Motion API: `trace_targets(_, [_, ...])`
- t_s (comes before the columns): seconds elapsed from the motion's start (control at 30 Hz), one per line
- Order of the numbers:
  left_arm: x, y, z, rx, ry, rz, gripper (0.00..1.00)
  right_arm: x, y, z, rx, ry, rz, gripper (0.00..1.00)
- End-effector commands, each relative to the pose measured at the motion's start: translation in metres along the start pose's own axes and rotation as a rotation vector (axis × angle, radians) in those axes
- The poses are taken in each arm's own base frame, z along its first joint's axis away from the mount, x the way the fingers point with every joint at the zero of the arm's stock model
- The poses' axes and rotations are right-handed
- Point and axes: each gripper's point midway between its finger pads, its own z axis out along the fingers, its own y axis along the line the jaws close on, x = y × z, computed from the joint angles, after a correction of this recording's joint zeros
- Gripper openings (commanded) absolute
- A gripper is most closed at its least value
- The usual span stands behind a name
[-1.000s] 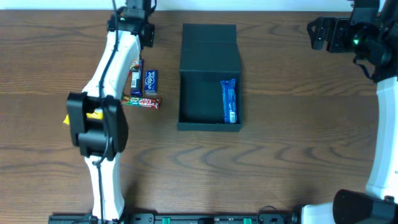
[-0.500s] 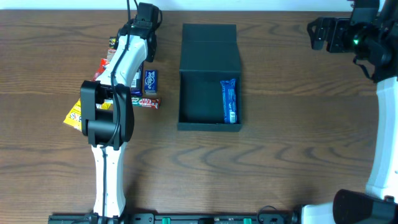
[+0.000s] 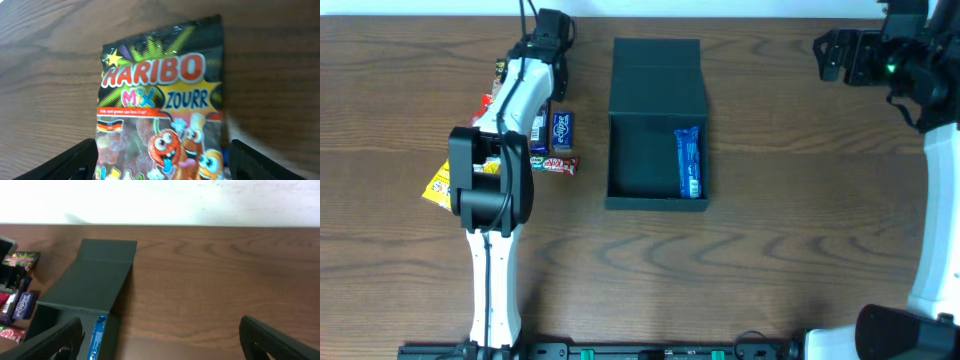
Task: Pack container
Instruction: 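Return the left gripper to the pile and grasp the Haribo bag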
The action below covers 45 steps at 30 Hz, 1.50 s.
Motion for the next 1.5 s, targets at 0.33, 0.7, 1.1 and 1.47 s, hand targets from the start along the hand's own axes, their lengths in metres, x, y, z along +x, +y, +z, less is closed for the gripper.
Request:
trace_targets(0.33, [0.009,-0.007,0.021,0.069,0.026,-0.028,0.84,0.009,-0.004,0.009,0.002,0.031,0.011,0.99])
trace_targets(0.7, [0.012,-0.011,0.029,0.143,0.033,-0.07,0.8,0.01,-0.004,0.009,0.002,0.032,0.012,0.99])
trace_targets(1.1, [0.024,-0.004,0.035,0.133,0.073,-0.087,0.42,0.009,-0.004,0.009,0.001,0.029,0.011,0.99])
trace_targets(1.47, [0.029,-0.004,0.034,0.128,0.096,-0.077,0.06,0.009,-0.004,0.009,0.001,0.029,0.011,0.99])
